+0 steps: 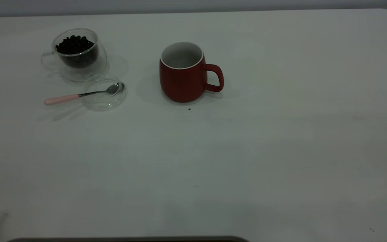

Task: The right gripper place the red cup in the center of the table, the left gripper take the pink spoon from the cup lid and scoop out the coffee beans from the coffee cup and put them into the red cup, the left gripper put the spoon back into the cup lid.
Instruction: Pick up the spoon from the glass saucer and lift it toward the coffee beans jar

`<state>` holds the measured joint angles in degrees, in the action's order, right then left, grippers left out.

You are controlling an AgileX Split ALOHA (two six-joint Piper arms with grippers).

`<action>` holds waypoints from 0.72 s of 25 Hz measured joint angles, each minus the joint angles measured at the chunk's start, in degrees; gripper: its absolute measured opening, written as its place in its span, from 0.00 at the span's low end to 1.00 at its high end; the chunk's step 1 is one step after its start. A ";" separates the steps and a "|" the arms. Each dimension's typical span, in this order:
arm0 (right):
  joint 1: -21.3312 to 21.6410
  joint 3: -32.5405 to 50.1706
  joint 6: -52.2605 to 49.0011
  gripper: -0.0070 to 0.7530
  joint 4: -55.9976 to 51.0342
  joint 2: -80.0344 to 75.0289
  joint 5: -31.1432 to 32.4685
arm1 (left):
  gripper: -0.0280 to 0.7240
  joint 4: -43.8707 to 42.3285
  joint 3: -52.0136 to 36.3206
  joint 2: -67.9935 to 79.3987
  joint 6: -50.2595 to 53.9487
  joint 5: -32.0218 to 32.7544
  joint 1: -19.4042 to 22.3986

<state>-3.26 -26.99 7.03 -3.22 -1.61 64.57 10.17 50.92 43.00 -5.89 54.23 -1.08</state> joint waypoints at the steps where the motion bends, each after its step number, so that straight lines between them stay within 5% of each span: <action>1: 0.00 0.00 0.00 0.79 0.00 0.00 0.00 | 0.88 1.19 0.65 2.65 -0.12 -1.32 0.00; 9: 0.00 0.00 0.00 0.79 -0.02 0.00 0.00 | 0.98 9.21 1.85 22.21 -0.12 -13.39 1.16; 18: 0.00 0.00 0.00 0.79 -0.02 0.00 0.00 | 0.98 25.63 5.42 41.33 -16.72 -12.07 16.60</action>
<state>-3.26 -26.99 7.03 -3.24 -1.61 64.57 35.80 56.35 84.33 -22.61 42.16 15.52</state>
